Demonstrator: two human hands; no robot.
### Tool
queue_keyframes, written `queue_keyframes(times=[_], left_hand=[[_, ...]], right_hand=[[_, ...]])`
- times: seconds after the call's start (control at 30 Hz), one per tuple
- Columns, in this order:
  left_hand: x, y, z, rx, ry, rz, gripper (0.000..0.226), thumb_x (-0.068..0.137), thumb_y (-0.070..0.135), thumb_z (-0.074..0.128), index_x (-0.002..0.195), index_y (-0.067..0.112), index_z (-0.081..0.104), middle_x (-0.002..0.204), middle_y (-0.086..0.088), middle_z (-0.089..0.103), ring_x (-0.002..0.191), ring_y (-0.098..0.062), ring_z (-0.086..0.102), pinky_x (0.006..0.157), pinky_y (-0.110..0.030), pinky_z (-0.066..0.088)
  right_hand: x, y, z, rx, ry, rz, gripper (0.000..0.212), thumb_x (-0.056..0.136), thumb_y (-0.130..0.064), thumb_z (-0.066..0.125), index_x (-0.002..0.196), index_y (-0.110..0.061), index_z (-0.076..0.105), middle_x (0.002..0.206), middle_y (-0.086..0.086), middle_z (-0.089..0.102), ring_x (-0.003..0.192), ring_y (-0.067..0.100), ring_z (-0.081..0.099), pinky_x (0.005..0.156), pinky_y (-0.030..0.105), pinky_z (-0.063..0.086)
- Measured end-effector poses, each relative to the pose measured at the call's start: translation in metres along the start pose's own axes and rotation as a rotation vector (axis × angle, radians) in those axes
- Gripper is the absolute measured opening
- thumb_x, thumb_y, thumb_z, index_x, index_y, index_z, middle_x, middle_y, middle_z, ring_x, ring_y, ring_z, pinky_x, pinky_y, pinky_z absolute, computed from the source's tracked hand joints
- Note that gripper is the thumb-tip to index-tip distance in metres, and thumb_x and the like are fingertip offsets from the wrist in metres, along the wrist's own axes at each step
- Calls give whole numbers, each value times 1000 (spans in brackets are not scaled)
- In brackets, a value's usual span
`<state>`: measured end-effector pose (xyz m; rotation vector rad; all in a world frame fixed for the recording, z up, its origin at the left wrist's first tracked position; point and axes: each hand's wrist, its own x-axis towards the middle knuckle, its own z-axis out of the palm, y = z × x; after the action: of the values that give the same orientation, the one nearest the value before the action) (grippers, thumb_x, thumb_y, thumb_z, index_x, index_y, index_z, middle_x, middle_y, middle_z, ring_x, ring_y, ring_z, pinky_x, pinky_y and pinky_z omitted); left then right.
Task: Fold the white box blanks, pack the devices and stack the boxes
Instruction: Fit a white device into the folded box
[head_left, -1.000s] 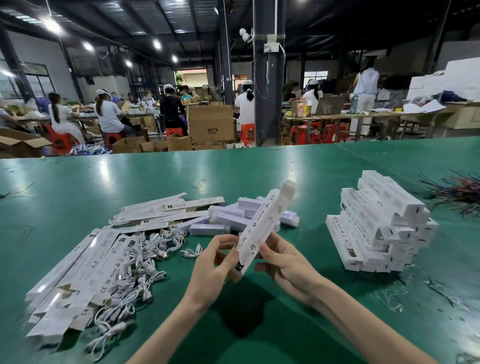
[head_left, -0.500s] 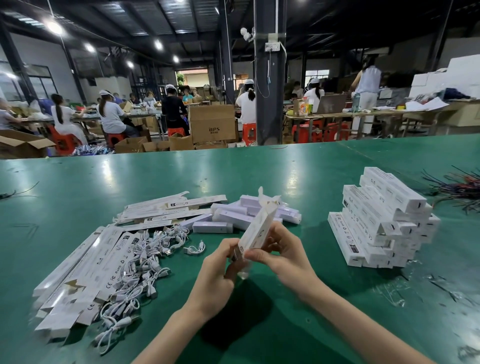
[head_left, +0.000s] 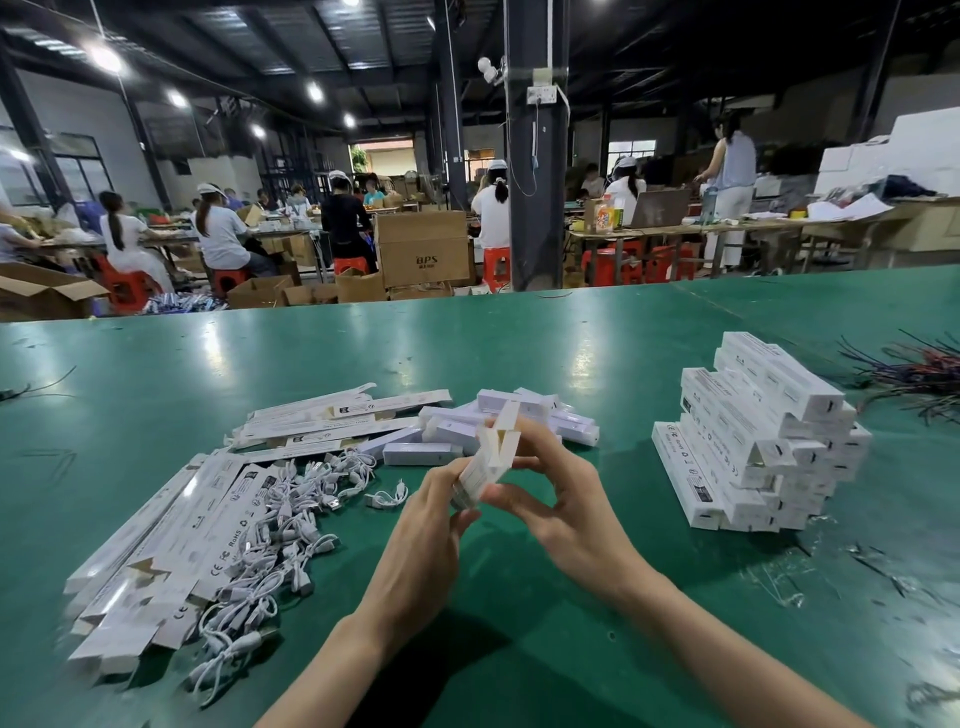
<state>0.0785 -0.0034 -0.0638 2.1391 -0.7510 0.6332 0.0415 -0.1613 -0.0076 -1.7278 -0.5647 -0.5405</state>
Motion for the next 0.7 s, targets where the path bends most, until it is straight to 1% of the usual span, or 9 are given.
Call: queue_keyframes(times=[0.1, 0.2, 0.27, 0.3, 0.37, 0.43, 0.5, 0.6, 0.7], left_hand=[[0, 0, -2, 5, -8, -15, 41, 90, 2, 61, 127, 12, 47, 116, 11, 49, 105, -13, 54, 87, -17, 39], [-1, 6, -6, -26, -11, 0, 46, 94, 17, 57, 135, 12, 39, 130, 8, 49, 118, -12, 52, 98, -28, 41], [-1, 16, -10, -110, 57, 63, 51, 96, 27, 48, 142, 13, 31, 142, 3, 44, 130, -13, 44, 107, -29, 36], [-1, 22, -13, -170, 122, 114, 52, 95, 27, 45, 143, 14, 30, 143, 3, 42, 133, -16, 42, 109, -28, 33], [-1, 31, -16, -249, 253, 227, 48, 96, 27, 44, 141, 17, 30, 141, 4, 43, 128, -19, 46, 107, -28, 34], [0, 38, -16, -284, 320, 260, 46, 97, 35, 45, 139, 20, 32, 136, 6, 47, 120, -18, 53, 100, -29, 41], [1, 40, -17, -281, 365, 206, 40, 96, 33, 50, 132, 17, 43, 128, 11, 54, 110, -12, 59, 92, -24, 46], [5, 38, -18, -252, 409, 62, 18, 93, 24, 53, 105, 17, 64, 102, 9, 66, 89, -10, 64, 75, -26, 51], [7, 36, -23, -335, 391, -64, 13, 91, 21, 57, 98, 26, 67, 89, 12, 71, 80, -9, 67, 70, -22, 52]], right_hand=[[-2, 1, 3, -57, 7, -40, 49, 79, -5, 75, 124, -6, 55, 111, 1, 67, 103, 15, 62, 96, 29, 46], [-3, 5, 3, -139, 13, -72, 50, 79, -11, 77, 124, -9, 53, 115, -6, 63, 106, 9, 59, 95, 23, 44], [-2, 8, 2, -233, 23, -142, 49, 83, -15, 74, 126, -10, 50, 116, -3, 62, 106, 13, 57, 94, 25, 44], [-2, 10, 1, -309, 22, -197, 49, 86, -18, 71, 128, -12, 47, 117, -1, 60, 106, 15, 56, 94, 26, 44], [-2, 15, -1, -474, 1, -294, 53, 88, -20, 66, 134, -18, 40, 120, 1, 58, 107, 15, 53, 95, 25, 41], [-2, 19, -2, -590, -38, -338, 59, 86, -16, 68, 136, -22, 36, 123, 1, 57, 109, 17, 52, 94, 31, 40], [-3, 24, -1, -651, -80, -365, 61, 85, -12, 68, 136, -24, 37, 127, 3, 56, 113, 21, 52, 93, 38, 43], [-4, 29, -3, -646, -155, -359, 60, 88, -5, 63, 136, -27, 36, 126, 10, 54, 112, 27, 50, 93, 42, 44], [-5, 31, -3, -616, -203, -322, 65, 86, 4, 61, 136, -29, 36, 125, 12, 51, 109, 29, 49, 93, 42, 45]])
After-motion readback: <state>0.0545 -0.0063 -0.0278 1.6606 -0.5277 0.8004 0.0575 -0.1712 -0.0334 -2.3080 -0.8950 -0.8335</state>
